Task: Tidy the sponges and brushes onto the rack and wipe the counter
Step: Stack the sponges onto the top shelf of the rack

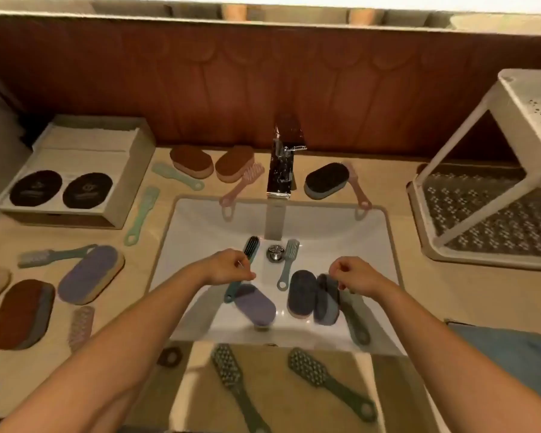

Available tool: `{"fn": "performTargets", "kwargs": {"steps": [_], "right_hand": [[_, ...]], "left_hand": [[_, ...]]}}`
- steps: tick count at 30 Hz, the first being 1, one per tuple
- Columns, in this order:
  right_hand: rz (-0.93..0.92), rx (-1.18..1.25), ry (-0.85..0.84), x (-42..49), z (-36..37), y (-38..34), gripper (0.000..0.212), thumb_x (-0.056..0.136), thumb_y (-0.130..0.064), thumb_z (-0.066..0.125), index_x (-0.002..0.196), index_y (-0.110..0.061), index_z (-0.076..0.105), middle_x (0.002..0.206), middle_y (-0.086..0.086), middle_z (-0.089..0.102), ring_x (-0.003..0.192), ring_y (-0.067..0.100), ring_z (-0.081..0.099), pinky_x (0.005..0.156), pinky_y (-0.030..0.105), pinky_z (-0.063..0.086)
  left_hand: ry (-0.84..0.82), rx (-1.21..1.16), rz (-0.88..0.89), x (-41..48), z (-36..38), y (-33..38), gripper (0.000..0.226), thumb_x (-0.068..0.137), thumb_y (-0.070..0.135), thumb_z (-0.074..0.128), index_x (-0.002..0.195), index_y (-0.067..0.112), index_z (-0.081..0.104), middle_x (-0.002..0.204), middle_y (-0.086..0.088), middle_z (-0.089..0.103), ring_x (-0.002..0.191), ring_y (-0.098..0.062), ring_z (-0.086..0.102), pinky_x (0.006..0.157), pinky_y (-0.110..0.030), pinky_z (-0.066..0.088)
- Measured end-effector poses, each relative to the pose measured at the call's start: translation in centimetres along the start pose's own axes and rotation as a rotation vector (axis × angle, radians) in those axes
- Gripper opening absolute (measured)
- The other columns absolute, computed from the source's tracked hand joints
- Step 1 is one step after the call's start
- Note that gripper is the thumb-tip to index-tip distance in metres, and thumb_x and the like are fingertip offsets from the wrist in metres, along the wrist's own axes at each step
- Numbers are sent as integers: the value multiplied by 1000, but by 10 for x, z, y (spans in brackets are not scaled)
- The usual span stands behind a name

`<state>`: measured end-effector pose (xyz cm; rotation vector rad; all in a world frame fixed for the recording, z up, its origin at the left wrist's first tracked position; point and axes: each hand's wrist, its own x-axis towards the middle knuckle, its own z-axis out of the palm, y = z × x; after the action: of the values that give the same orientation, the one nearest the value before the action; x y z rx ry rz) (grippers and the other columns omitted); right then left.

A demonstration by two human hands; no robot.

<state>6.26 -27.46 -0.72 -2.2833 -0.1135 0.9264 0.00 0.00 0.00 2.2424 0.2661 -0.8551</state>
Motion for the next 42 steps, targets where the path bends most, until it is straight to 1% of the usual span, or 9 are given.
{"fn": "performTargets", "kwargs": {"steps": [5, 12, 15, 19, 26, 29, 32, 36, 42], "right_hand": [[100, -138, 48, 7, 28, 26, 24, 88, -17, 55, 111, -8, 55, 103, 9, 56, 90, 24, 52, 81, 32, 43], [203, -157, 172, 11, 56, 51, 49, 89, -35, 57, 129, -14, 39, 113, 12, 59, 97, 29, 58, 80, 38, 47], [211, -138, 157, 14, 63, 55, 59, 86, -36, 60, 134, -17, 31, 114, 11, 59, 97, 29, 59, 78, 37, 47], [231, -111, 177, 18, 70, 51, 63, 83, -32, 64, 135, -16, 30, 114, 11, 60, 95, 29, 59, 75, 35, 46], [220, -182, 212, 12, 67, 43, 55, 85, -24, 59, 133, -14, 34, 111, 13, 62, 94, 32, 61, 80, 39, 49], [199, -239, 221, 6, 62, 33, 50, 84, -25, 58, 128, -13, 37, 106, 13, 63, 89, 32, 62, 76, 42, 53], [184, -225, 259, -4, 58, 23, 45, 85, -24, 58, 124, -11, 40, 100, 12, 64, 83, 31, 61, 71, 40, 52], [124, -99, 299, -20, 55, 8, 44, 85, -18, 56, 126, -11, 41, 100, 11, 64, 86, 31, 61, 74, 38, 49], [41, 166, 347, -41, 60, -25, 56, 86, -20, 59, 137, -20, 38, 85, -8, 58, 85, 21, 62, 76, 38, 53]], "left_hand": [[-35, 388, -85, 16, 21, -35, 54, 83, 38, 65, 128, 14, 47, 126, -9, 51, 109, -26, 52, 87, -33, 43], [-12, 521, 62, 36, 48, -53, 82, 71, 36, 78, 138, 19, 34, 135, -5, 45, 115, -23, 49, 94, -36, 46], [-54, 847, 181, 42, 56, -49, 99, 71, 45, 75, 148, 21, 16, 155, -6, 18, 140, -25, 23, 108, -40, 33], [-98, 990, 242, 51, 67, -40, 99, 75, 46, 70, 149, 23, 9, 158, -7, 5, 145, -27, 9, 112, -42, 24], [-22, 1055, 282, 65, 80, -46, 68, 76, 32, 69, 134, 19, 37, 136, -6, 44, 124, -25, 43, 97, -38, 38], [29, 1072, 336, 65, 78, -48, 63, 58, 38, 80, 113, 19, 57, 105, -2, 63, 96, -21, 61, 78, -36, 48], [106, 984, 336, 62, 74, -51, 58, 30, 46, 86, 78, 21, 64, 70, 5, 64, 60, -15, 62, 55, -28, 46], [138, 567, 148, 44, 63, -40, 39, 71, 43, 69, 96, 16, 55, 88, 2, 62, 80, -21, 60, 66, -27, 38], [77, -444, -27, 1, 36, -18, 27, 84, 22, 66, 65, 16, 47, 62, 1, 55, 59, -15, 49, 59, -24, 40]]}}
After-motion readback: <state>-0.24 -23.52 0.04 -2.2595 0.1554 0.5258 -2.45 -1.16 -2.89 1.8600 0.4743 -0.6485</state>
